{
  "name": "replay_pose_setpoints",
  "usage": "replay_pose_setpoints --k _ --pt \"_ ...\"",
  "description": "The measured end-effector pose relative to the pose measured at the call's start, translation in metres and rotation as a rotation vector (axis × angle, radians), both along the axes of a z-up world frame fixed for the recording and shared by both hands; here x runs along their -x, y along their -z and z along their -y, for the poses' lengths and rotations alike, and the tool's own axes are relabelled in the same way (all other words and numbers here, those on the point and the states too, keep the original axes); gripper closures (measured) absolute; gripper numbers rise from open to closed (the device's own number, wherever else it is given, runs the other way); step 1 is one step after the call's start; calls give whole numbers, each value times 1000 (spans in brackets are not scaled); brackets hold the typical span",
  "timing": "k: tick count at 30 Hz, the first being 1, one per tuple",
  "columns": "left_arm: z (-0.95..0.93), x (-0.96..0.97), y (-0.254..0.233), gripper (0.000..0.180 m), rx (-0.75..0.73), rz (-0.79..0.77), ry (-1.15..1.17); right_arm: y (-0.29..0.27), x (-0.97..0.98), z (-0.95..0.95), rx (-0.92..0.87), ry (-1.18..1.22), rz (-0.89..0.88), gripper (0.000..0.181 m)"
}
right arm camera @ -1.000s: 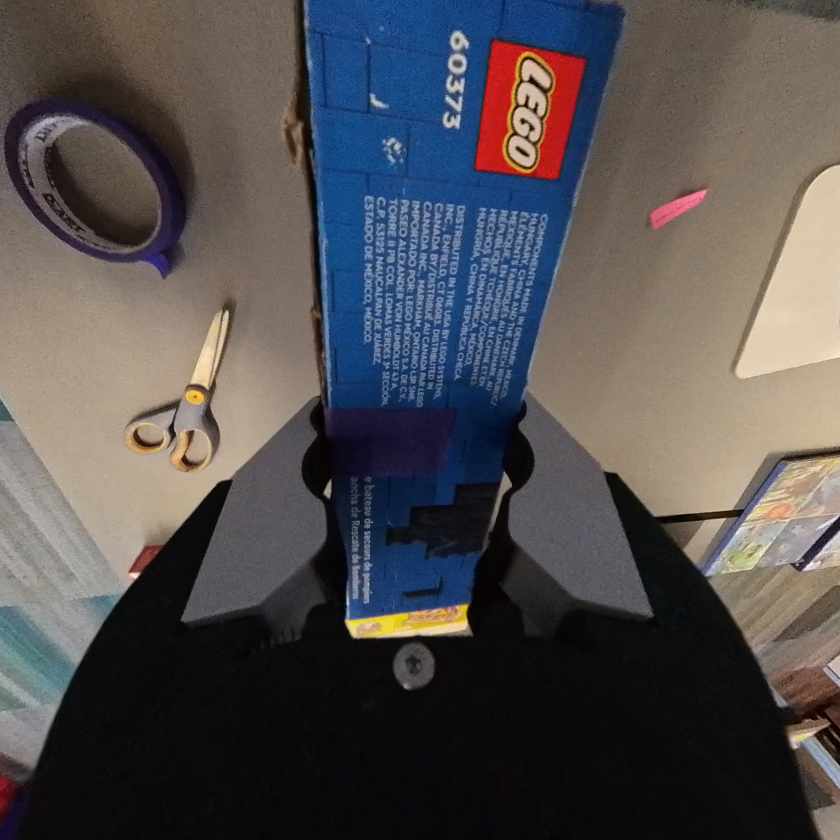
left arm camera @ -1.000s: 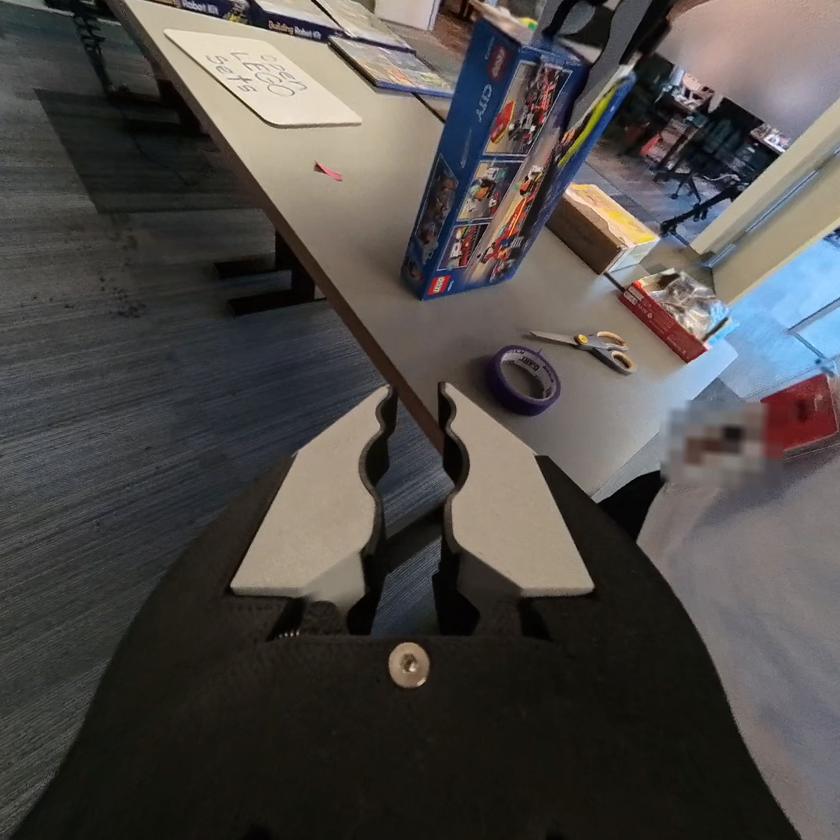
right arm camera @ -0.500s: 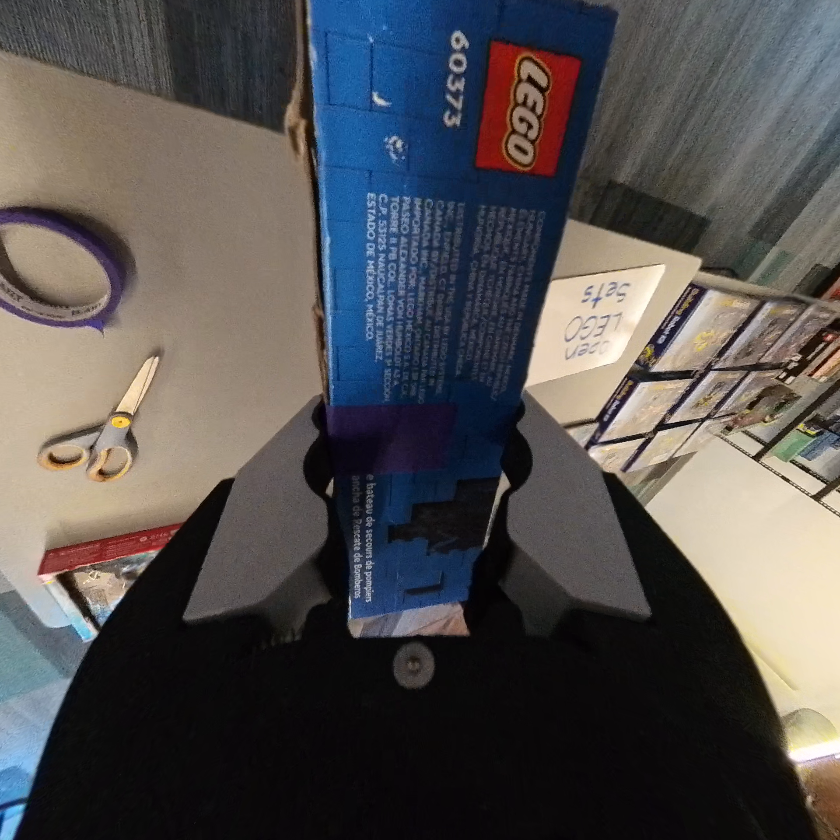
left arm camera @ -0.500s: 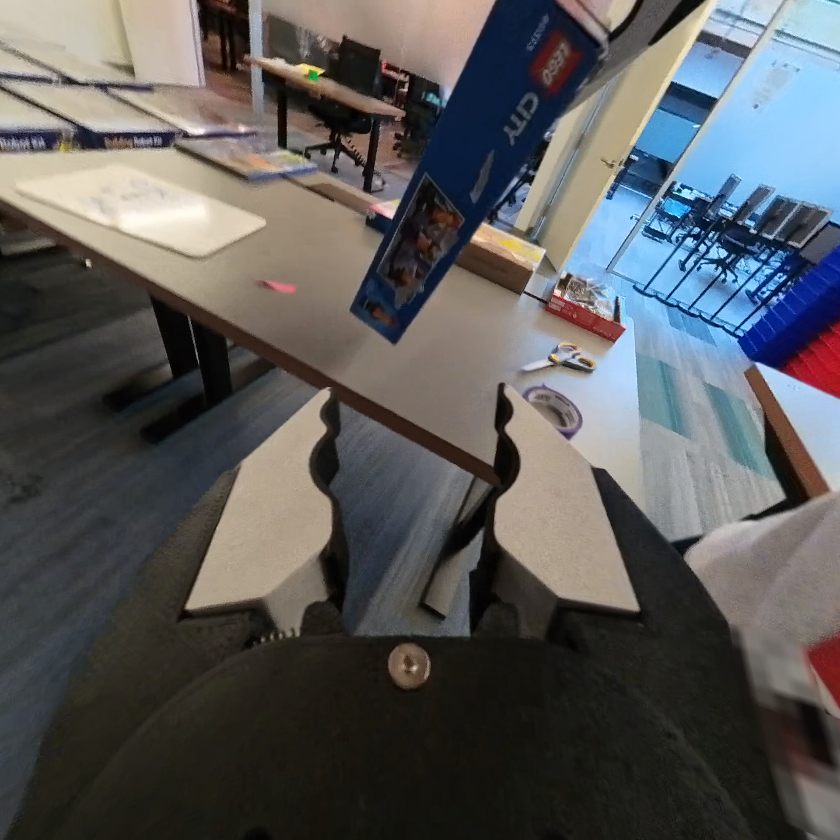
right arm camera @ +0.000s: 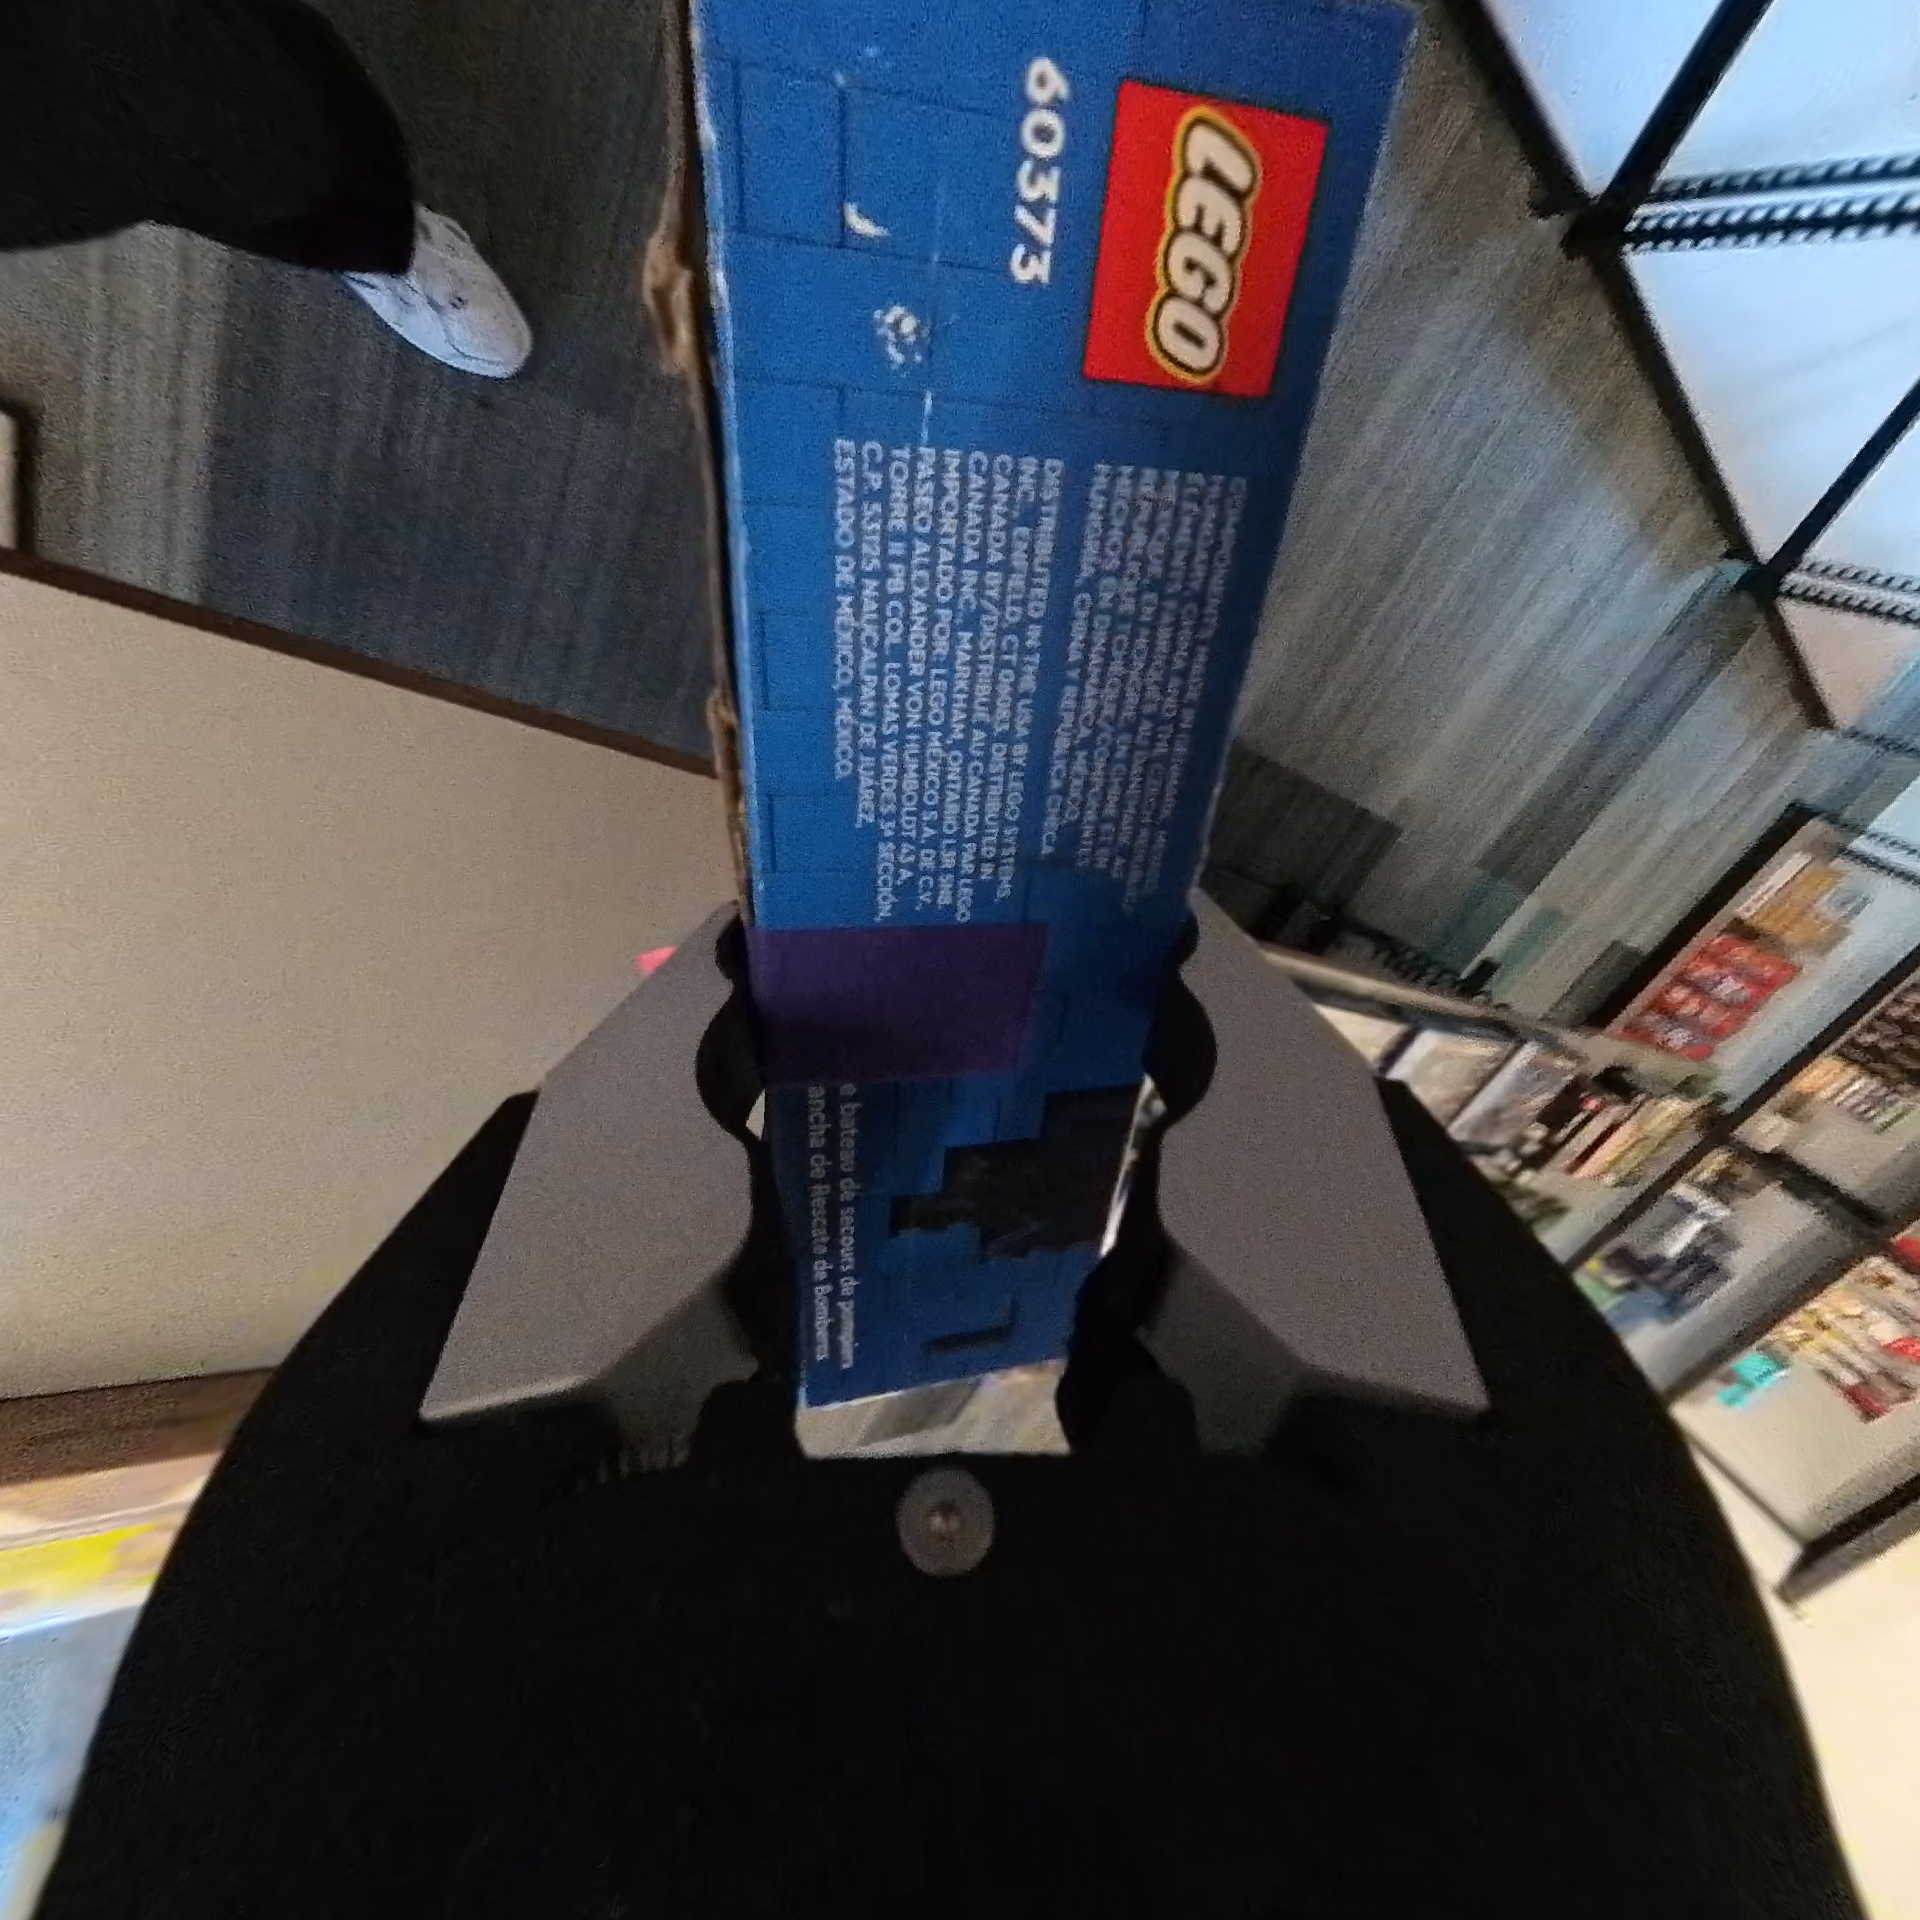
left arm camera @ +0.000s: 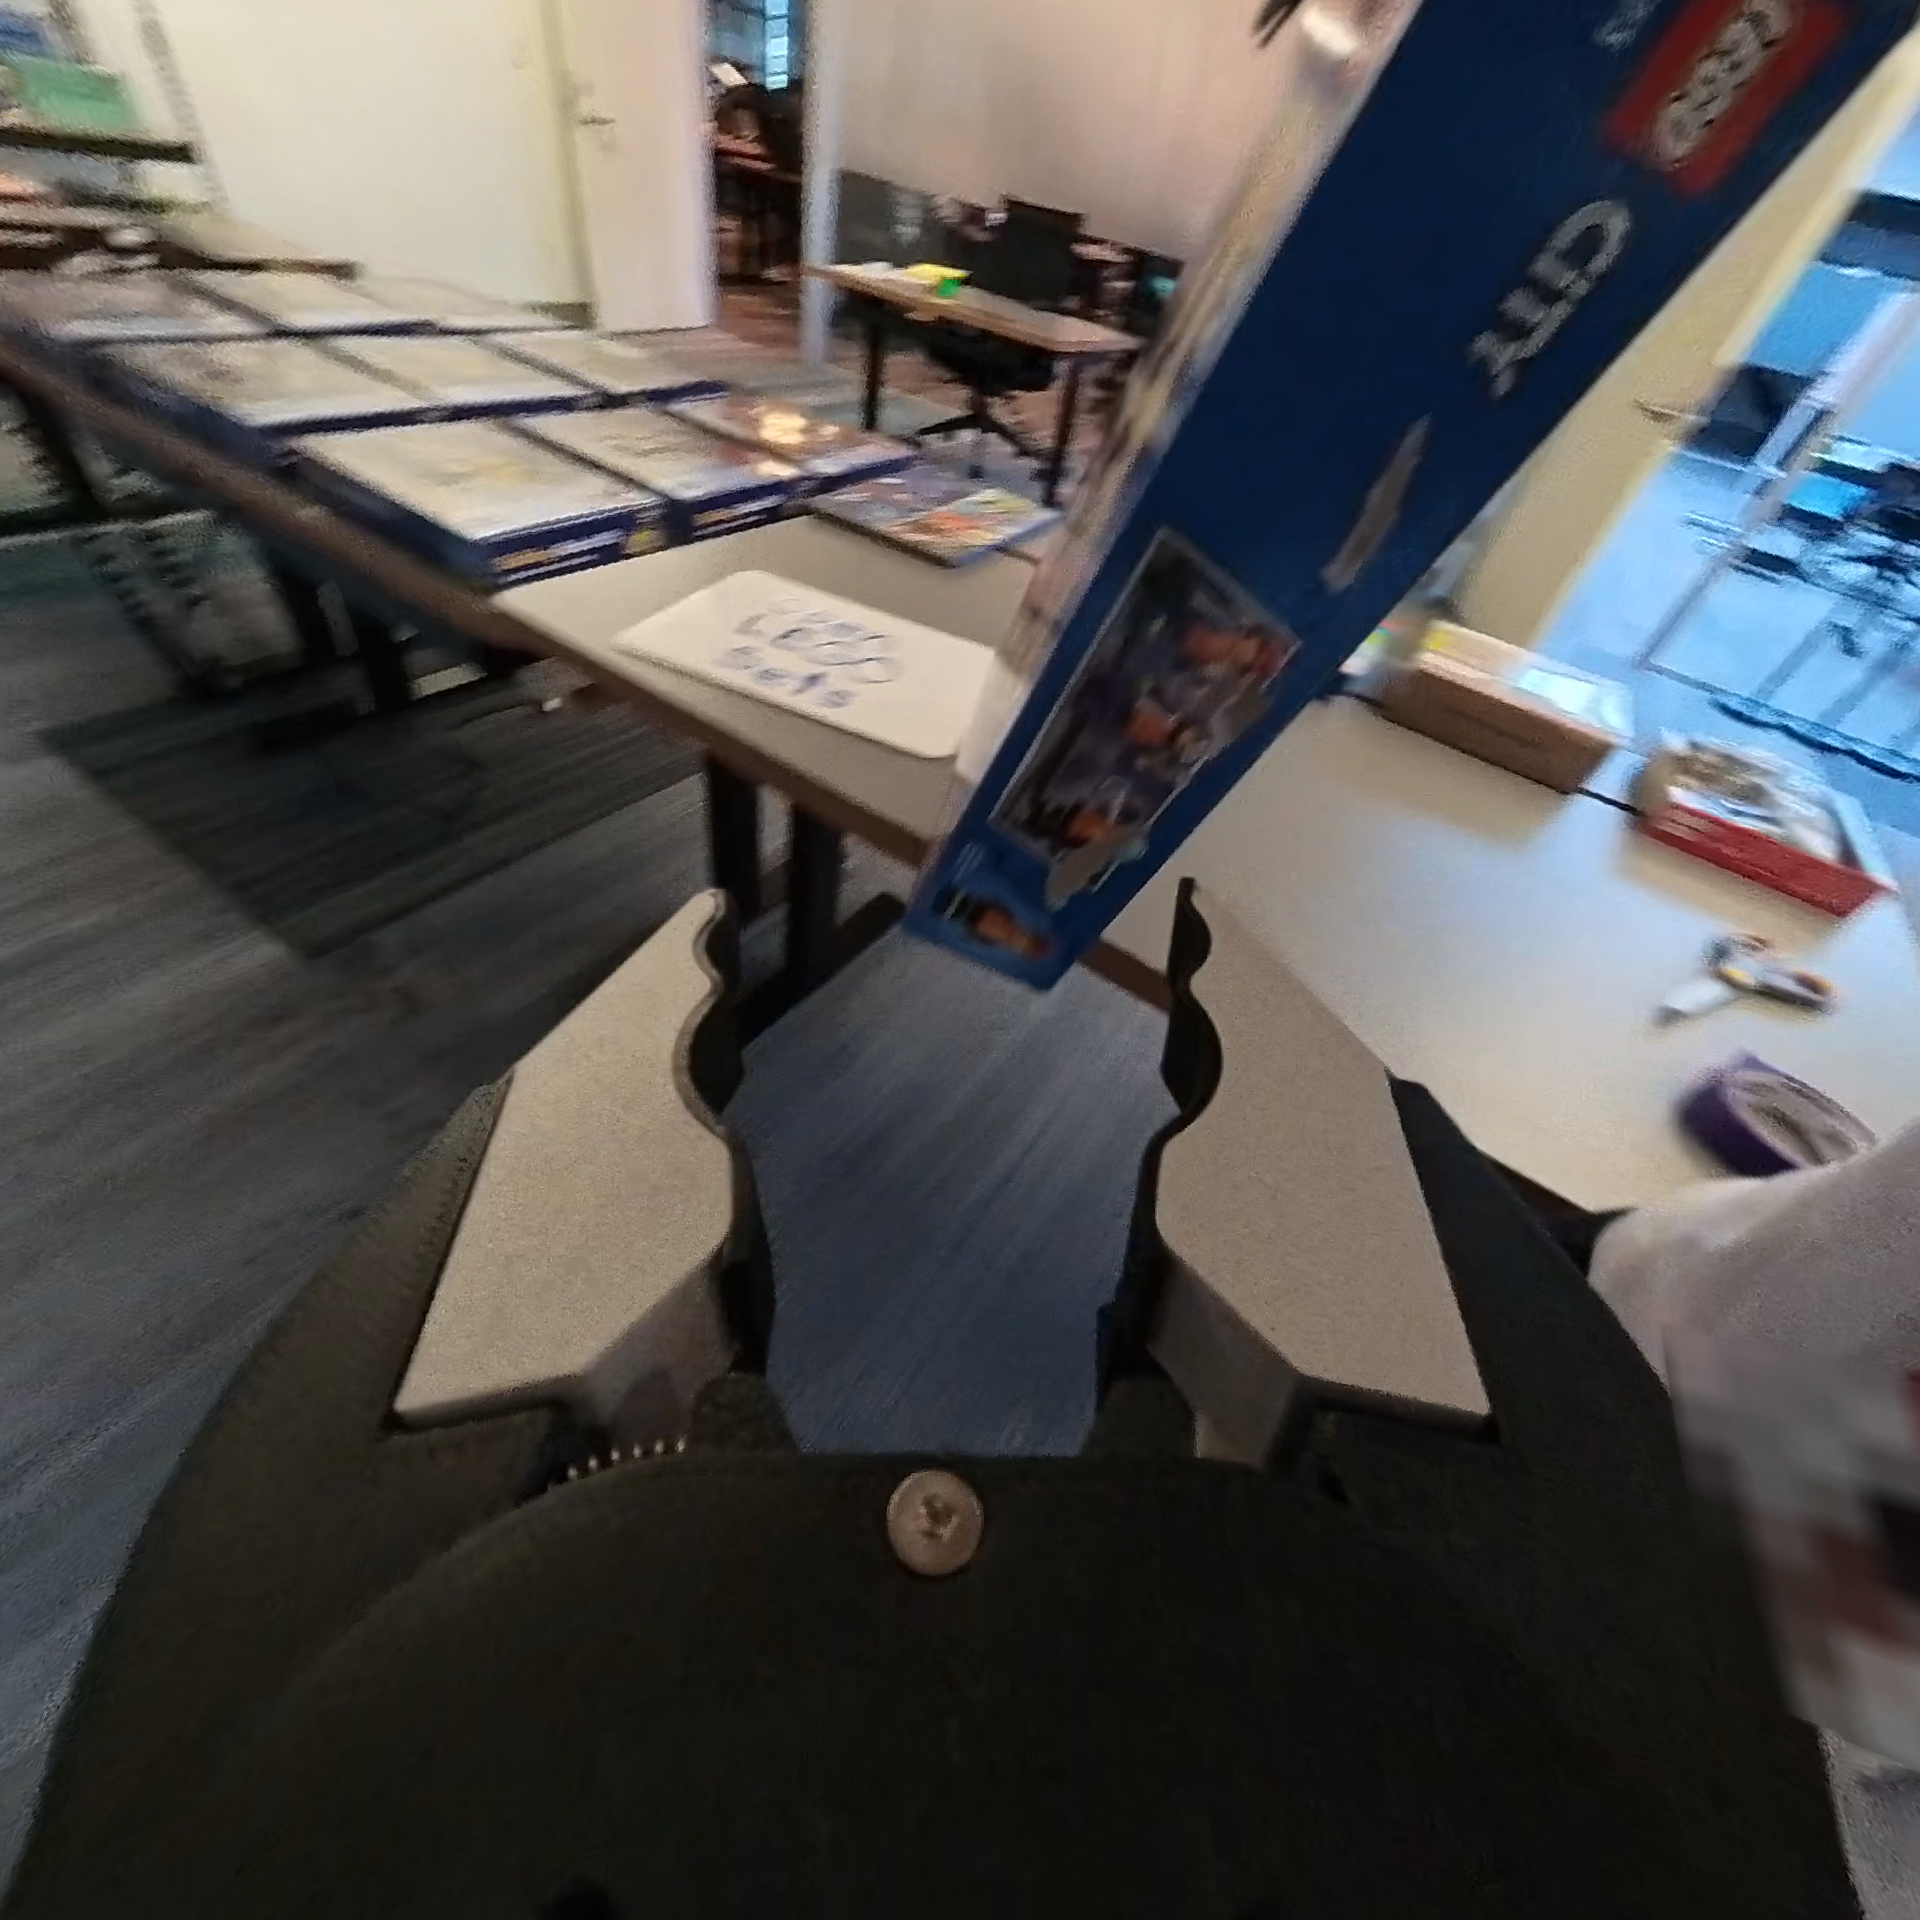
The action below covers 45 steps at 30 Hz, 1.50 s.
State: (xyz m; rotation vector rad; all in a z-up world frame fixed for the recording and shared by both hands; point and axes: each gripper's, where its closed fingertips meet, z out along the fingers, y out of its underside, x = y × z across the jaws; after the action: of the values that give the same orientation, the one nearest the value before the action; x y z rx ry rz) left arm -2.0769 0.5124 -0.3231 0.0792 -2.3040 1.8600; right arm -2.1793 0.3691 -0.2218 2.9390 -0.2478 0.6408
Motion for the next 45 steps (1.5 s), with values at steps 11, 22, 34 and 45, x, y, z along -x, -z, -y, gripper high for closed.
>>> replay_pose_setpoints --k 11,22,34,45 --pt "-49 -285 31 105 -55 -154 -613 -17 -324 143 156 -277 62 108" --pt "78 -648 -10 109 7 -47 -529 -10 -647 296 231 -217 119 107" --pt "367 -987 -28 110 84 -46 -439 24 -964 500 264 -288 39 108" --pt "491 -1217 15 106 -22 -68 -581 39 -1315 659 317 -441 9 107"
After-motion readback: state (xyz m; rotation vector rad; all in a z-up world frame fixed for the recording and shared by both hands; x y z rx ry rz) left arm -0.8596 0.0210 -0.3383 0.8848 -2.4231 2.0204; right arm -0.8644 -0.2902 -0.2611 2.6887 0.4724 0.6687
